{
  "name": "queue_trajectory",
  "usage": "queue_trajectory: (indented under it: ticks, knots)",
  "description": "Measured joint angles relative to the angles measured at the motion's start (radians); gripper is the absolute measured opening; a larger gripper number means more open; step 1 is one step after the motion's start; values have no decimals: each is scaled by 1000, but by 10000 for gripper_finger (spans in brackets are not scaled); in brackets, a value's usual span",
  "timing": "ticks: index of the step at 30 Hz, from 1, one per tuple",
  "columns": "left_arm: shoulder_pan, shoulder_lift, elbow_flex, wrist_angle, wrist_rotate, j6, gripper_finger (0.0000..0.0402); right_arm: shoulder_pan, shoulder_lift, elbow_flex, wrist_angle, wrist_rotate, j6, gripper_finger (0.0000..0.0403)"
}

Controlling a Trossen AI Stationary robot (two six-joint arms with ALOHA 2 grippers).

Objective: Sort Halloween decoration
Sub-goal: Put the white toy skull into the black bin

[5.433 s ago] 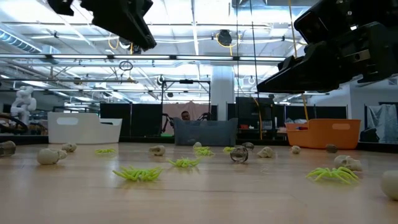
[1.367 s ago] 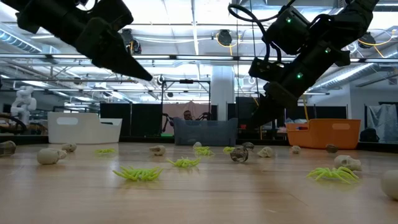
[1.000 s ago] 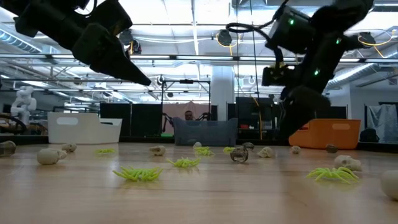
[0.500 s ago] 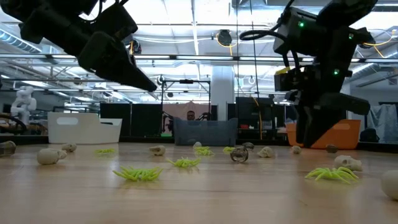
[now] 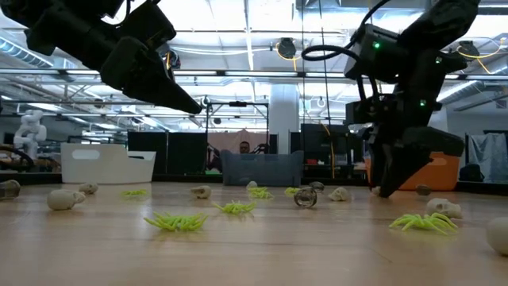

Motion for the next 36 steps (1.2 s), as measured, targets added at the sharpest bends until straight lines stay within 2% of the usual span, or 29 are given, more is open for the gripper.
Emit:
queue_trajectory:
  ticks: [7, 16, 22, 28, 36]
  knots:
    - [0, 0, 0, -1, 14, -1, 192, -8, 18, 2, -6, -7, 1, 113]
    - [0, 0, 0, -1, 14, 0, 192, -8, 16, 1, -24, -6, 18, 25]
    - [0, 0, 0, -3, 14, 1, 192, -9, 7, -2, 36, -35, 19, 19]
    - [0, 0, 0, -3, 14, 1, 192, 4, -5, -5, 280, -114, 46, 20]
    - [0, -1, 1, -3, 14, 1, 192, 43, 33, -61, 852, -101, 72, 12]
